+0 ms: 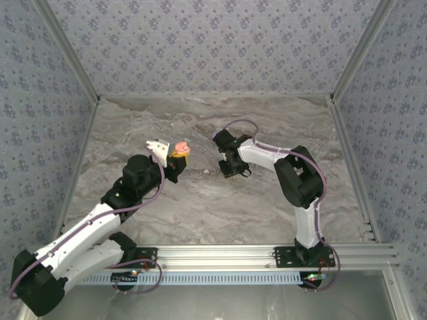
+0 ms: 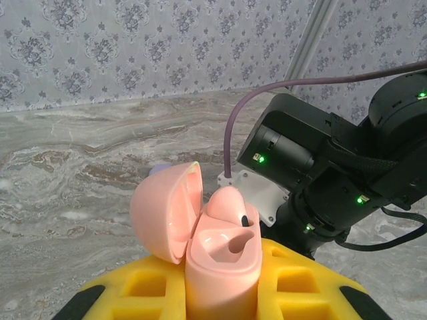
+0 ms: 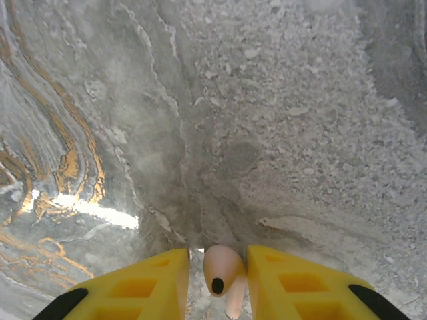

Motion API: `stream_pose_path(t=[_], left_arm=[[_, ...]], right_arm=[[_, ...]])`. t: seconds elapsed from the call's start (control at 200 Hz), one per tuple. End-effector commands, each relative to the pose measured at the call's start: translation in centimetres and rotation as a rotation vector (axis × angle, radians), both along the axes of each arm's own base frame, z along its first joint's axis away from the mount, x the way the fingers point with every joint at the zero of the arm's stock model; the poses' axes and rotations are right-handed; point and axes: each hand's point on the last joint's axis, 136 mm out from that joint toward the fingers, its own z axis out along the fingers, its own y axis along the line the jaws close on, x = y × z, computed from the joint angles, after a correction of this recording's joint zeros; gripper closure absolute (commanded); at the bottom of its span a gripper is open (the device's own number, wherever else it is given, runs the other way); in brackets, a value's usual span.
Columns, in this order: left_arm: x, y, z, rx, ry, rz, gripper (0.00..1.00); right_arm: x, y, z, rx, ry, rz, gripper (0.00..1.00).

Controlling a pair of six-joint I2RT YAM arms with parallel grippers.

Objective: Insert wireless bluetooth earbuds into charging case

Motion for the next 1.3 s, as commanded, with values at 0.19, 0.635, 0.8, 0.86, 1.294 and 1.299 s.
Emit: stream_pose_path(t=[0.19,0.635,0.8,0.86,1.294,1.299], left_arm=[[0.1,0.0,1.5,-0.029,-0.04,-0.003,0.83],[0.1,0.0,1.3,-0.026,-0.038,-0.004,0.83],[0.1,-0.3,1.1,-0.025,-0.032,-0.015,0.83],[0.1,-0.5,0.9,-0.028,-0.024,-0.023,0.83],[0.6,-3.9,-2.2,-0.046,0.042,-0.111,0.83],[0.7,-3.9,-2.2,-0.046,0.041,-0.111,0.83]], right_arm=[[0.1,-0.3,-0.4,-0.009,0.042,-0.045,0.7],[-0.9,-1.1,-2.4,-0.088,0.108,-0.034,0.76],[-0.8,-1.1,-2.0,-0.078,0.095,-0.038,0.8],[-0.7,-0.9,-1.4,-0.057,0.077,-0.033,0.8],[0.2,0.3,4.1,0.174,-0.102,-0.021,0.8],[0.2,0.3,4.1,0.177,-0.104,-0.022,0.81]])
